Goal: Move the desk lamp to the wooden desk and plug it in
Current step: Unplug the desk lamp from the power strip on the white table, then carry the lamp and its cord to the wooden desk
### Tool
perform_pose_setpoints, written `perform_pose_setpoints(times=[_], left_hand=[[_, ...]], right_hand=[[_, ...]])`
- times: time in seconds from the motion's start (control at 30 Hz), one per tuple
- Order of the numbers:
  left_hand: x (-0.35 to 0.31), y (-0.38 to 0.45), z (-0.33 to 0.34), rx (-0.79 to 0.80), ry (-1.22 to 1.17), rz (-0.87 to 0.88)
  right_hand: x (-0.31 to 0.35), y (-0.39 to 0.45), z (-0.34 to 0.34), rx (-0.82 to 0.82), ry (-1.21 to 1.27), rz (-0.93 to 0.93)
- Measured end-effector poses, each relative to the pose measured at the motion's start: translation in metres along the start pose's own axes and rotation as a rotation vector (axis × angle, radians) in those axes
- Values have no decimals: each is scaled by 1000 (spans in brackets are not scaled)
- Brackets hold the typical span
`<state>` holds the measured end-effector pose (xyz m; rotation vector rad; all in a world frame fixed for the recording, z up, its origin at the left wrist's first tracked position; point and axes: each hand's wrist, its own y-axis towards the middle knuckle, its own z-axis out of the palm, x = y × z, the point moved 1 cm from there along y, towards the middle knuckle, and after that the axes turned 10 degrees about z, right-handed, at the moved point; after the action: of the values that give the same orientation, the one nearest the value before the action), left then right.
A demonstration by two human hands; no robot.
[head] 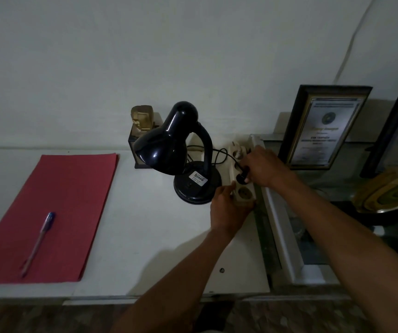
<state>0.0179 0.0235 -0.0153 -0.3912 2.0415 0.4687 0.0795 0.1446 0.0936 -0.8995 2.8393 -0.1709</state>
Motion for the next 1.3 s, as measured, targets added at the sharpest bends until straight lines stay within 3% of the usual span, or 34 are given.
perform_pose_setpoints(times=[0.2,0.37,0.57,0.67,0.77,0.83,0.93,1.0,1.17,1.3], left_hand=[[2,0,0,-7,4,6],[1,1,-10,26,-35,23],[8,-24,-70,-63,-33,199],[4,-16,-91,-22,-76,106],[8,-13,-107,79,-34,69],[15,-13,-130,98,36,78],[27,-8,-182,50,152,65],[25,4,-221,-30,164,53],[-21,50,-295,-233,178,195],[-71,80,-311,-254,126,299]], right_hand=[[-9,0,-16,-4,256,-13],[-8,-7,-23,10,319,20],[-20,-29,-31,127,553,17],[-16,-34,-27,139,572,27],[-11,-28,-30,39,644,104],[-8,-20,-42,-115,721,157],[-2,-8,-75,-368,807,161],[7,0,-102,-449,854,120],[47,21,-160,-527,906,1],[84,26,-180,-487,1000,-121]])
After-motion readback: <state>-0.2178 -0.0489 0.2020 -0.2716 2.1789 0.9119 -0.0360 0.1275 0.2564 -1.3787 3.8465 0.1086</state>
